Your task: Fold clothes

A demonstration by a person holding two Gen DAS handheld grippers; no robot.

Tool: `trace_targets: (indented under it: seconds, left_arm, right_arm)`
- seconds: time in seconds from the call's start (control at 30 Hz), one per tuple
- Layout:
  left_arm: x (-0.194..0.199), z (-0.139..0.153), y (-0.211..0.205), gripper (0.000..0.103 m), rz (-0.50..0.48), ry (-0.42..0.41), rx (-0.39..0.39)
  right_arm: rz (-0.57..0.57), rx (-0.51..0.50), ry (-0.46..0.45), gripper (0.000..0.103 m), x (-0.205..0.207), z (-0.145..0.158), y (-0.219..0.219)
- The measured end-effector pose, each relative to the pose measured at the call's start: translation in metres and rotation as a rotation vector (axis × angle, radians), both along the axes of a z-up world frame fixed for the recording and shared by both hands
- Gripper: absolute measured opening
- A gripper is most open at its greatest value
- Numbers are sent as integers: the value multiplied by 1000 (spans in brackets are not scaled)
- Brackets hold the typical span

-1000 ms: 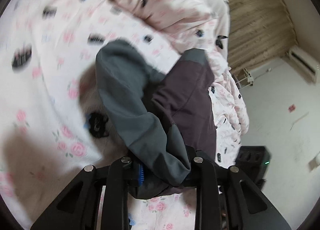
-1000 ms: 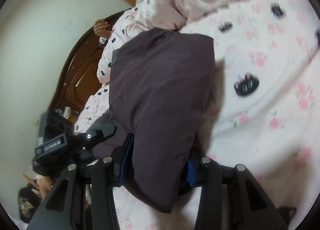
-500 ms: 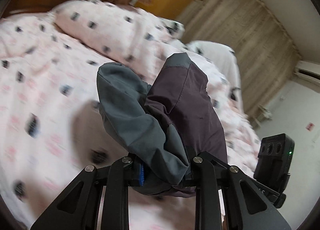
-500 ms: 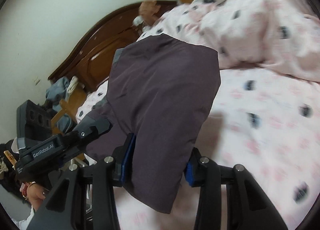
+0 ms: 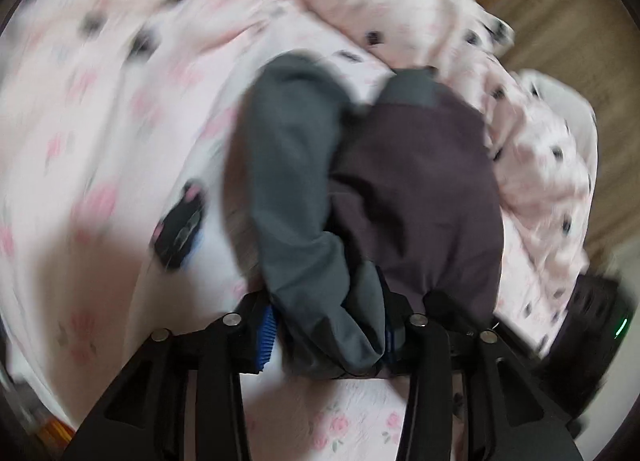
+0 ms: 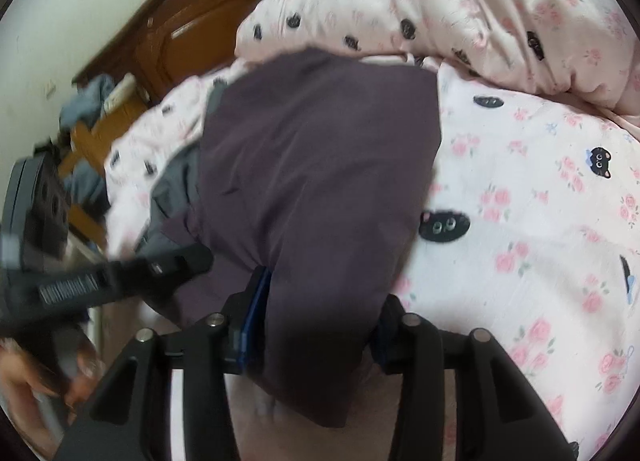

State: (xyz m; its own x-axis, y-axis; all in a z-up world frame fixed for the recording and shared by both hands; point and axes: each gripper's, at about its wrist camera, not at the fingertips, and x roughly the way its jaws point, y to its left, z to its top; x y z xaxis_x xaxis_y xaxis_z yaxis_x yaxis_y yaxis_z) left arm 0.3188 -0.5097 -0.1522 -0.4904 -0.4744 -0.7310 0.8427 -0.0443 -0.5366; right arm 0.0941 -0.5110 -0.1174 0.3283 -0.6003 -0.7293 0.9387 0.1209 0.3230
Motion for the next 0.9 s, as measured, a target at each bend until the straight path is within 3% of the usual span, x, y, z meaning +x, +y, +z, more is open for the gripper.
trace_targets:
  seconds: [0.1, 0.17, 0.3, 0.33, 0.43, 0.53, 0.6, 0.67, 0.73, 0.83, 0.9]
  left_arm:
    - [8, 10, 9, 37, 40, 42, -32]
    - [14, 23, 15, 37, 75, 64, -89]
    - [29, 69, 34, 38, 129, 101, -360]
    - [26, 78, 39, 39, 103, 125, -421]
    - [7, 86, 39, 39, -13, 180, -470]
    - [-24, 85, 33, 39, -134, 157, -451]
    - [-39, 80, 24, 39, -157, 83, -398]
    - [-45, 59, 8, 39, -92, -69, -278]
    - [-39, 34, -4, 39, -52, -115, -147]
    - [-30, 23, -5, 38, -24, -99, -95]
    - [-34, 25, 0, 38, -35, -143, -107]
  right_arm:
    - [-21, 12, -1, 73, -6, -4, 2]
    - [-22, 19, -15, 74, -11, -3, 4]
    - [-9, 17, -3, 74, -19, 3, 13]
    - [-4, 15, 2, 74, -20, 5, 15]
    - [6, 6, 32, 74, -18, 13, 19]
    - [17, 5, 59, 74, -15, 19, 20]
    - [24, 7, 75, 74, -13, 20, 20]
    - [26, 13, 79, 74, -13, 21, 20]
    - [23, 5, 88, 74, -17, 25, 22]
    - [20, -28, 107, 74, -19, 38, 21]
    - [20, -73, 125, 74, -17, 54, 16]
